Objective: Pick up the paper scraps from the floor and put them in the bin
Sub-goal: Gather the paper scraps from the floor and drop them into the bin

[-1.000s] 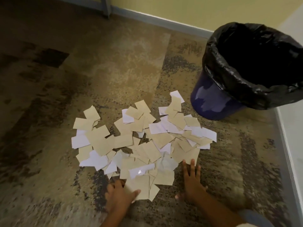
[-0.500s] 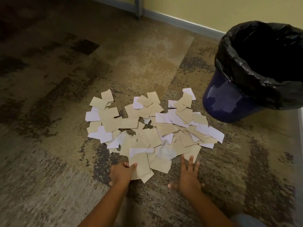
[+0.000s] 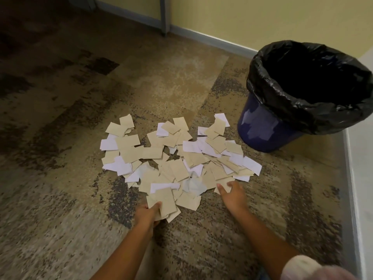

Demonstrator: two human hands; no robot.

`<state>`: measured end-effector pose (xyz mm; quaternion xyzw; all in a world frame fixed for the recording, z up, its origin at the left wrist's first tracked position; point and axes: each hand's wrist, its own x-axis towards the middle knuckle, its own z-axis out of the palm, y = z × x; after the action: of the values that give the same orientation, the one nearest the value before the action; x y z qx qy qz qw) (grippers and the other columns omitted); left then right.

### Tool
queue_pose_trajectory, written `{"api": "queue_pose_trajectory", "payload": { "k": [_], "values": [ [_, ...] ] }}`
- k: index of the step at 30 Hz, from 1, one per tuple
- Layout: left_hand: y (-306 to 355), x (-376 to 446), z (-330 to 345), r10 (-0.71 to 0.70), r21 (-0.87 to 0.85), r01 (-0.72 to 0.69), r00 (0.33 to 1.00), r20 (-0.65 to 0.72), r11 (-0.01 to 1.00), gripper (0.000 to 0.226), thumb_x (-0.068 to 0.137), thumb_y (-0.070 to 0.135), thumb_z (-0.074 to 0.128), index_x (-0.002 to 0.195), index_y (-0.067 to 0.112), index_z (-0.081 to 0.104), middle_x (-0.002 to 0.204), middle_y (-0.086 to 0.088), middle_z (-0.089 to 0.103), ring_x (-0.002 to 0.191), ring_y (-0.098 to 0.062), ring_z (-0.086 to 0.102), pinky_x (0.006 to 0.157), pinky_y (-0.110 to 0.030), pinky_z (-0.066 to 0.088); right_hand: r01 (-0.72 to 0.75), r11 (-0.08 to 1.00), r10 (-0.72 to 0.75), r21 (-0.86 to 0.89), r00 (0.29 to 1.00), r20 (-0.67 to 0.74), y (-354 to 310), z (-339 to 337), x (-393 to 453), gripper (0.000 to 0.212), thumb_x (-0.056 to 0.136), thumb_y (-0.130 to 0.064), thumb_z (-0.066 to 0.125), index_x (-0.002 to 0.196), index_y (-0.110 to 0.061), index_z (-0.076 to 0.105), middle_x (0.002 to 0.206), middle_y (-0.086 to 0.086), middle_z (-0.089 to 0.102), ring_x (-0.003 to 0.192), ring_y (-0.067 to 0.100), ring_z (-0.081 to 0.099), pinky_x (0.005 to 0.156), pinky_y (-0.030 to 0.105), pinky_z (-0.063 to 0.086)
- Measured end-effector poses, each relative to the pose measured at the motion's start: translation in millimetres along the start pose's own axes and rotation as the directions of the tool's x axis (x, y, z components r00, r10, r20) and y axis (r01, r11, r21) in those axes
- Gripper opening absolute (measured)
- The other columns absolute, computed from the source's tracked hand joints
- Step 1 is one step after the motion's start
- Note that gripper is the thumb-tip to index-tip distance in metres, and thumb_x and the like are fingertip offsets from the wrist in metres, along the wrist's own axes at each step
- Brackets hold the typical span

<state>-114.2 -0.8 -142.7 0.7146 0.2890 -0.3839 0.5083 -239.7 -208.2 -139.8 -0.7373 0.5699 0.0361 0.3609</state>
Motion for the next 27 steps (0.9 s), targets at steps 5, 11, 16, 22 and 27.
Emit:
{"api": "queue_pose_trajectory", "payload": {
  "k": [5, 11, 16, 22, 27],
  "values": [
    [10.9, -10.2, -13.6, -0.019, -0.057, 0.024, 0.996, 0.088, 0.998, 0.025, 0.089, 0.007, 0.06, 0.112, -0.002, 0.057, 0.112, -0.017, 0.057, 0.098, -0.027, 0.051, 0.074, -0.036, 0.046, -0.403, 0.793, 0.408, 0.457, 0.908, 0.093, -22.4, 5.6, 33.4, 0.084, 0.076, -0.043, 0.075, 0.139, 0.0, 0.038, 0.139, 0.019, 0.045, 0.123, 0.036, 0.05, 0.099, 0.044, 0.047],
    [14.1, -16.6, -26.0, 0.029, 0.009, -0.029, 0.999, 0.037, 1.0, 0.023, 0.09, 0.008, 0.059, 0.071, 0.008, 0.047, 0.102, -0.016, 0.056, 0.089, -0.029, 0.055, 0.061, -0.033, 0.049, -0.556, 0.665, 0.462, 0.499, 0.831, 0.311, -8.7, 11.5, 40.6, 0.037, 0.084, -0.033, 0.071, 0.102, -0.005, 0.053, 0.077, 0.008, 0.054, 0.063, 0.02, 0.048, 0.058, 0.032, 0.05],
    [9.7, -21.1, -30.6, 0.035, 0.007, -0.035, 0.998, 0.052, 0.999, 0.017, 0.092, 0.007, 0.056, 0.077, 0.008, 0.047, 0.11, -0.017, 0.054, 0.098, -0.032, 0.052, 0.073, -0.04, 0.051, -0.567, 0.667, 0.46, 0.484, 0.824, 0.332, 1.5, 8.5, 44.7, 0.03, 0.089, -0.032, 0.063, 0.086, -0.002, 0.065, 0.083, 0.0, 0.06, 0.067, 0.013, 0.051, 0.072, 0.03, 0.047],
    [-2.0, -26.5, -27.9, 0.026, 0.011, -0.027, 0.998, 0.064, 1.0, 0.011, 0.092, 0.007, 0.056, 0.1, 0.003, 0.051, 0.123, -0.021, 0.055, 0.109, -0.037, 0.054, 0.075, -0.041, 0.049, -0.625, 0.629, 0.469, 0.463, 0.78, 0.415, 23.3, 1.8, 22.0, 0.027, 0.089, -0.029, 0.064, 0.074, -0.006, 0.061, 0.064, 0.001, 0.054, 0.051, 0.009, 0.041, 0.047, 0.021, 0.032],
    [-6.0, -29.3, -19.3, 0.019, 0.016, -0.021, 0.996, 0.091, 1.0, 0.017, 0.092, 0.008, 0.056, 0.108, 0.002, 0.053, 0.126, -0.022, 0.055, 0.107, -0.035, 0.053, 0.081, -0.041, 0.049, -0.558, 0.625, 0.342, 0.545, 0.824, 0.451, 16.9, 0.5, 9.5, 0.034, 0.086, -0.019, 0.068, 0.117, -0.011, 0.055, 0.083, 0.002, 0.064, 0.07, 0.012, 0.06, 0.055, 0.024, 0.044]
  ]
}}
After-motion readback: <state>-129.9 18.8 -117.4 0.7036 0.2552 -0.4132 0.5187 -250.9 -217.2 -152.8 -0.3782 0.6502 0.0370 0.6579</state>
